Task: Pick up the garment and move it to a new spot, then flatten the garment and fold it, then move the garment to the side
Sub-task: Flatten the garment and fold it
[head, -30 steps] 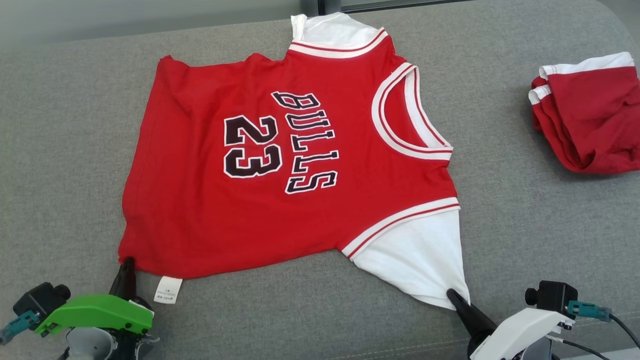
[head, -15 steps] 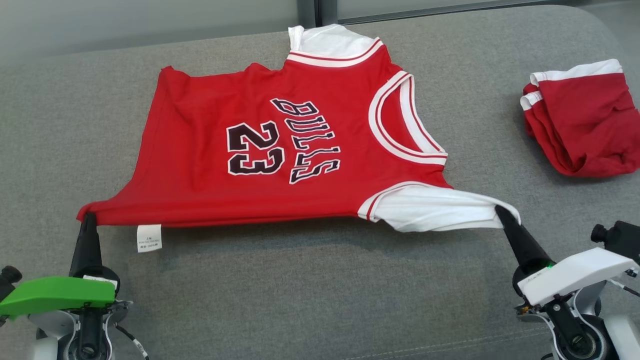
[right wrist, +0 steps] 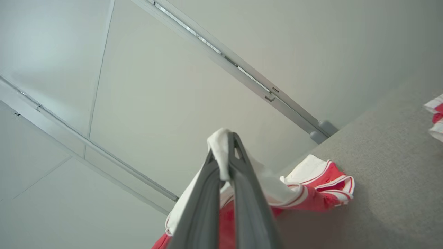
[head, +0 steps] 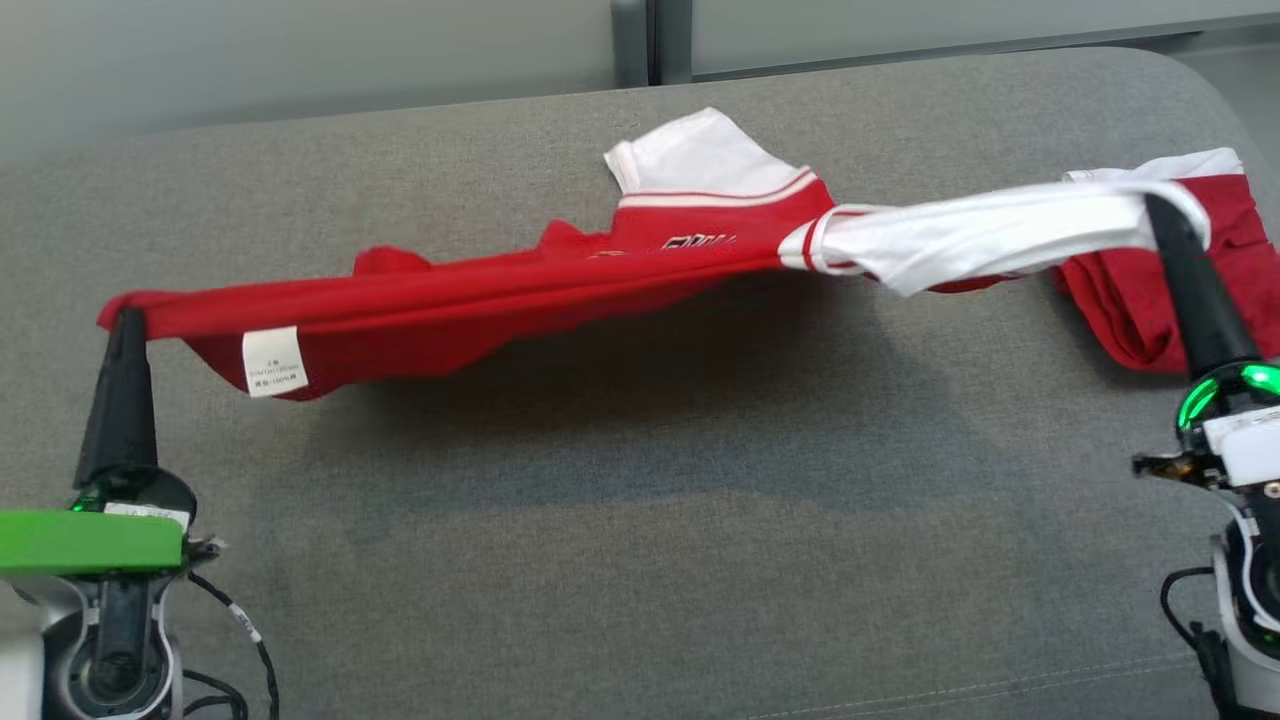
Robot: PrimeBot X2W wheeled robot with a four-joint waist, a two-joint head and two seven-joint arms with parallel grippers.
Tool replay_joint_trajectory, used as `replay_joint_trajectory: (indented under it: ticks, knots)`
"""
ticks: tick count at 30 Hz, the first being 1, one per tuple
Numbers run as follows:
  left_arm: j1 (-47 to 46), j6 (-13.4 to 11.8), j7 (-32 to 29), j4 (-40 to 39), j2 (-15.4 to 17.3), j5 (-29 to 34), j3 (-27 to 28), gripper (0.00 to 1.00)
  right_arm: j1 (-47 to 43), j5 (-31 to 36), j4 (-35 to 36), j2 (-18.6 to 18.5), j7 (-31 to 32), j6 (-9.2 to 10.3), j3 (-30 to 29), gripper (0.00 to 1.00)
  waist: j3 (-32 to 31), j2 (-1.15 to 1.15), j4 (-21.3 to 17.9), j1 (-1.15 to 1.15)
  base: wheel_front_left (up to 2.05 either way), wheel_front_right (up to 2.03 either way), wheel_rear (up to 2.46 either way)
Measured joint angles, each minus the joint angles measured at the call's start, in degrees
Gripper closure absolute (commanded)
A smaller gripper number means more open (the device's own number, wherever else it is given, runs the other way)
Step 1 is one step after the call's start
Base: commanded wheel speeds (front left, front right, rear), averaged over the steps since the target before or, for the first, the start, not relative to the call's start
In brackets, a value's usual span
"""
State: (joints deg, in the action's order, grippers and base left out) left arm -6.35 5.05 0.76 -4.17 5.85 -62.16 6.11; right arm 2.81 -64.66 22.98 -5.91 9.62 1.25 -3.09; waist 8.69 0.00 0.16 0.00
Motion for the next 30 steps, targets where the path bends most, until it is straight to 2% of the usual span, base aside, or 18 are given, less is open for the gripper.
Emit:
replay_joint_trajectory:
  ticks: [5,8,13,19,22,25,30]
  knots:
    - [-0.75,-0.11,-2.16,-8.83,3.21,-0.02,1.18,1.0,3.96,-3.07,7.7,-0.8,0.01,-0.15,-3.18,1.0,-0.81,0.0,-0.9,0.0,0.0,0.0,0.0]
    - [-1.15,-1.21,-3.83,-14.85,4.44,-0.94,2.27,1.0,5.73,-4.58,12.22,-1.99,0.38,-0.05,-4.88,1.0,-1.23,0.0,-1.67,0.0,0.0,0.0,0.0]
    - [-1.21,-3.53,-8.6,-22.96,7.97,-1.12,2.3,1.0,6.43,-3.9,17.46,-7.21,3.64,2.3,-6.89,1.0,-1.72,0.0,-2.84,0.0,0.0,0.0,0.0]
    - [-1.01,-7.09,-15.81,-32.25,11.88,-1.81,0.48,1.0,6.29,-3.46,21.91,-12.57,10.76,4.5,-6.37,1.0,-0.55,0.0,-3.42,0.0,0.0,0.0,0.0]
    - [-1.52,-9.21,-19.73,-34.49,13.81,-2.38,-1.1,1.0,6.36,-4.11,22.19,-14.16,13.9,5.38,-5.93,1.0,0.83,0.0,-3.43,0.0,0.0,0.0,0.0]
    - [-3.32,-10.18,-22.2,-34.43,14.3,-3.77,-2.8,1.0,7.03,-5.1,20.93,-14.62,15.89,5.55,-4.89,1.0,2.0,0.0,-3.37,0.0,0.0,0.0,0.0]
    - [-10.75,-11.2,-29.24,-26.92,15.71,-5.56,-9.04,1.0,13.14,-5.36,10.58,-14.93,20.31,6.21,-0.01,1.0,5.41,0.0,-2.98,0.0,0.0,0.0,0.0]
